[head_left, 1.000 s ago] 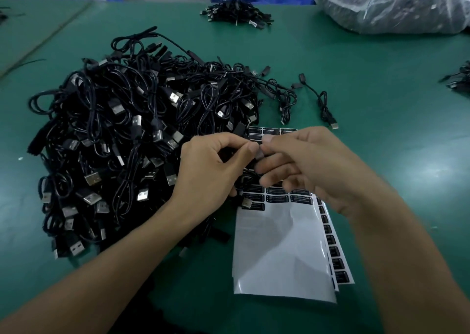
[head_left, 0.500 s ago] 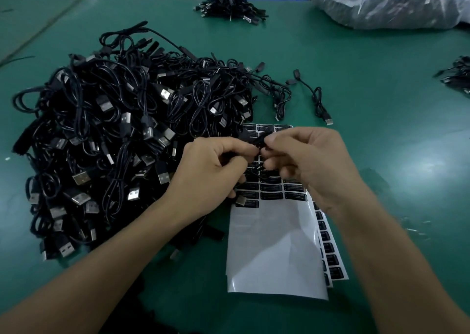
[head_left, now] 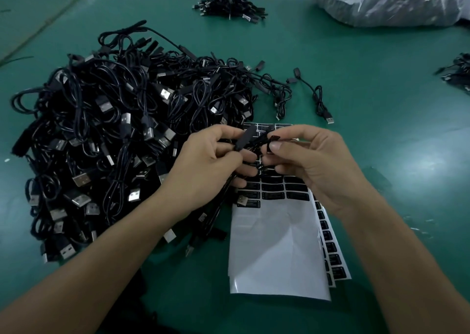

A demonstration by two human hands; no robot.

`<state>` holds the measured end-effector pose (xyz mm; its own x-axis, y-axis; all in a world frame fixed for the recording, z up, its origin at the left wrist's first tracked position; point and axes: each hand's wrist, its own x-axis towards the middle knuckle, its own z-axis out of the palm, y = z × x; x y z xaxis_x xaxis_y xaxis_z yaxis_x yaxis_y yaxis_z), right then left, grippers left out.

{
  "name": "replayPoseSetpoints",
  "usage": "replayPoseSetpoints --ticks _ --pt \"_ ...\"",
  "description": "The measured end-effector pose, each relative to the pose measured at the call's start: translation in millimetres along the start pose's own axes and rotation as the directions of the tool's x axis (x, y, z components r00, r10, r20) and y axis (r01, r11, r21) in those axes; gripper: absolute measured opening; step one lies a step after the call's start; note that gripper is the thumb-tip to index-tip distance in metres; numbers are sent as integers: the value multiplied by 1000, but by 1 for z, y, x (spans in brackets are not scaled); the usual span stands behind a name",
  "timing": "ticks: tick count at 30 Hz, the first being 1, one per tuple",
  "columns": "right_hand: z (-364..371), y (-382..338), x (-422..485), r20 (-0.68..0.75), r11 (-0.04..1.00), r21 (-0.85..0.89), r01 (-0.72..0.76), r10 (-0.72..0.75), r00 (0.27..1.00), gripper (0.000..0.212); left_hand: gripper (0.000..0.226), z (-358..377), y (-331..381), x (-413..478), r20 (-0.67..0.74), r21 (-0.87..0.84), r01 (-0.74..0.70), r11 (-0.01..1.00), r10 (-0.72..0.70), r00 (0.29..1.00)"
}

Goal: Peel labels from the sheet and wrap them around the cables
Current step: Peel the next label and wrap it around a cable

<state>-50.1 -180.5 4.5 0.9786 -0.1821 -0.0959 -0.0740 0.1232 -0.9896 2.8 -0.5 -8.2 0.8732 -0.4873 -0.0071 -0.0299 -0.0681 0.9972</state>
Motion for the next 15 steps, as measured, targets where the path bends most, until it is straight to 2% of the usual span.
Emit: replayPoseSetpoints --ticks 4,7,9,15 --pt "-3 -1 1 19 999 -33 -12 13 1000 21 20 1 2 -2 -23 -15 8 1000 -8 1000" --pt "-3 1 2 -10 998 -55 -15 15 1000 9 13 1 3 -2 -28 -15 18 1000 -18 999" --pt "-3 0 2 -26 999 -51 -14 13 1000 11 11 1 3 -2 -37 -14 20 1000 -20 999" --pt "0 0 2 7 988 132 -75 75 997 18 8 0 3 -1 -73 1 -6 1000 6 997"
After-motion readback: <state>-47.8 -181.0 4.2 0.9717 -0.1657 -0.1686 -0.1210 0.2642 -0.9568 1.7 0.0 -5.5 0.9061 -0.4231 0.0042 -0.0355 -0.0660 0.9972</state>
